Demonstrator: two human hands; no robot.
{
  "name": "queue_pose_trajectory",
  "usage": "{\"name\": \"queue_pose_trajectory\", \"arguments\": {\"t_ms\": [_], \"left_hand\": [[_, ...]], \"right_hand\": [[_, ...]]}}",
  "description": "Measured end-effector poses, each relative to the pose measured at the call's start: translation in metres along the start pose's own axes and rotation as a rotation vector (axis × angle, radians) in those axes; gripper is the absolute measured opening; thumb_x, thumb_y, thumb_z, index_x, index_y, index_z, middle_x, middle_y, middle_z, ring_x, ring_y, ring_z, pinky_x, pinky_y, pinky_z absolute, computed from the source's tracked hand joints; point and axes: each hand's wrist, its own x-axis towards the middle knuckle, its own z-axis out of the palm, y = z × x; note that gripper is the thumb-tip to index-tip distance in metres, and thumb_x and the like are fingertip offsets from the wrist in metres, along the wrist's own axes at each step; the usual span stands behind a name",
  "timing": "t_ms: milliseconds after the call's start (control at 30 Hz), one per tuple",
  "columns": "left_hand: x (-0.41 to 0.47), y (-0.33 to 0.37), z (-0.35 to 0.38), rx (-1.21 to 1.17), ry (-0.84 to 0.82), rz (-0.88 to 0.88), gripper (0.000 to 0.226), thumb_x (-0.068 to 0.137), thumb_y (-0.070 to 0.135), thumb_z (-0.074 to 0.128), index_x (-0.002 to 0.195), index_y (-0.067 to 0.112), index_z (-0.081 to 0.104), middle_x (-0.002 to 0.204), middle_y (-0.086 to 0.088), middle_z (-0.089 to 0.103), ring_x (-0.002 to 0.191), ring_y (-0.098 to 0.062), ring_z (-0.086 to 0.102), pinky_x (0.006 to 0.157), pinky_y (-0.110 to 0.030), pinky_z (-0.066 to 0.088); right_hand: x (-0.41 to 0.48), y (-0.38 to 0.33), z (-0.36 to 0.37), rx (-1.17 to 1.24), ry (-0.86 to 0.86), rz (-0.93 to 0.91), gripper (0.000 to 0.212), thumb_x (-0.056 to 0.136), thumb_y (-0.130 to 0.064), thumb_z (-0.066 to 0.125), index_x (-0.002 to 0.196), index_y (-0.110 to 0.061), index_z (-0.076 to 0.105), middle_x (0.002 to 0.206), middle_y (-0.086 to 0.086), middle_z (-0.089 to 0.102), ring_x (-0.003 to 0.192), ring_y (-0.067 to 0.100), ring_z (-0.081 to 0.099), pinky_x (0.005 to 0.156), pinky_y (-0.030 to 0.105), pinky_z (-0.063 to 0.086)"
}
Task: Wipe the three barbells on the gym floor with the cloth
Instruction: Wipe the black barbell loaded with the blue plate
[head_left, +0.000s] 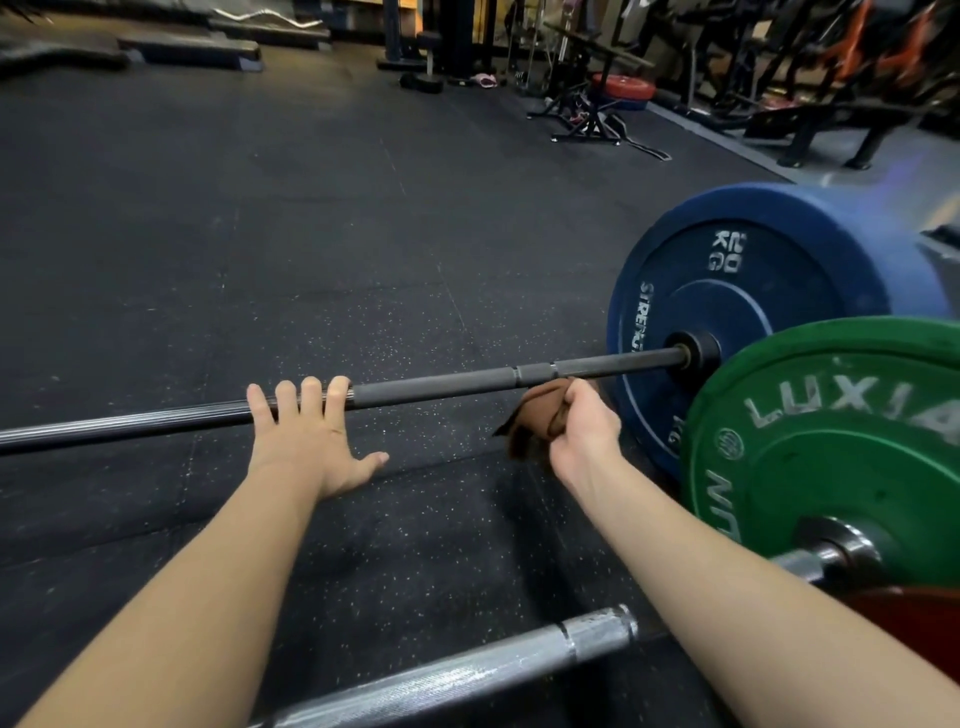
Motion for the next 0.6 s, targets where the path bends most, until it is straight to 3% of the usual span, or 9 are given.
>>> {"name": "queue_pose_trajectory", "arguments": {"t_ms": [67, 133, 267, 400, 500, 600], "left_hand": [[-0.001, 0.000, -0.001, -0.002, -0.005, 0.001, 0.109, 0.084, 0.089, 0.031, 0.160, 0.019, -0.002, 0.162, -0.011, 0.013, 0.148, -0.038, 0.014, 0.121, -0.064, 0.000], [-0.001, -0.001, -0.001, 0.002, -0.008, 0.001, 0.109, 0.084, 0.089, 0.031, 0.160, 0.019, -0.002, 0.162, -0.011, 0.012, 0.148, -0.038, 0.014, 0.121, -0.064, 0.000], [0.000, -0.001, 0.001, 0.007, -0.004, 0.001, 0.109, 0.083, 0.089, 0.031, 0.159, 0.019, -0.002, 0.162, -0.011, 0.013, 0.148, -0.037, 0.014, 0.121, -0.064, 0.001], [0.002, -0.001, 0.003, 0.020, 0.013, -0.004, 0.109, 0.082, 0.090, 0.030, 0.159, 0.020, -0.002, 0.160, -0.010, 0.015, 0.146, -0.036, 0.016, 0.121, -0.063, 0.002], [0.002, -0.001, 0.003, 0.005, 0.013, -0.003, 0.108, 0.082, 0.090, 0.031, 0.159, 0.020, -0.001, 0.160, -0.010, 0.015, 0.146, -0.037, 0.016, 0.121, -0.063, 0.001], [0.002, -0.001, 0.003, 0.000, 0.014, -0.007, 0.108, 0.082, 0.090, 0.032, 0.159, 0.020, 0.000, 0.160, -0.010, 0.015, 0.146, -0.037, 0.015, 0.121, -0.063, 0.001]], "right_hand": [[-0.001, -0.001, 0.005, 0.016, 0.026, 0.020, 0.015, 0.092, -0.004, 0.052, 0.084, -0.007, 0.064, 0.078, 0.008, 0.070, 0.072, 0.023, 0.068, 0.077, 0.039, 0.059], [0.003, -0.011, 0.003, 0.048, 0.073, -0.001, 0.012, 0.090, -0.003, 0.053, 0.084, -0.008, 0.062, 0.082, 0.010, 0.071, 0.077, 0.025, 0.070, 0.079, 0.042, 0.060], [0.023, -0.046, -0.014, 0.110, 0.197, -0.087, 0.017, 0.092, -0.003, 0.052, 0.078, -0.014, 0.050, 0.080, 0.005, 0.062, 0.069, 0.018, 0.062, 0.074, 0.036, 0.055], [0.047, -0.067, -0.035, 0.173, 0.198, -0.136, 0.020, 0.084, 0.006, 0.041, 0.072, -0.008, 0.048, 0.045, 0.003, 0.058, 0.044, 0.016, 0.045, 0.052, 0.028, 0.041], [0.060, -0.067, -0.047, 0.151, 0.120, -0.115, 0.022, 0.082, 0.008, 0.035, 0.071, -0.006, 0.048, 0.050, 0.006, 0.054, 0.035, 0.012, 0.035, 0.040, 0.018, 0.028], [0.061, -0.056, -0.048, 0.111, 0.060, -0.069, 0.024, 0.087, 0.006, 0.038, 0.079, -0.010, 0.053, 0.056, 0.001, 0.054, 0.040, 0.011, 0.042, 0.043, 0.019, 0.034]]}}
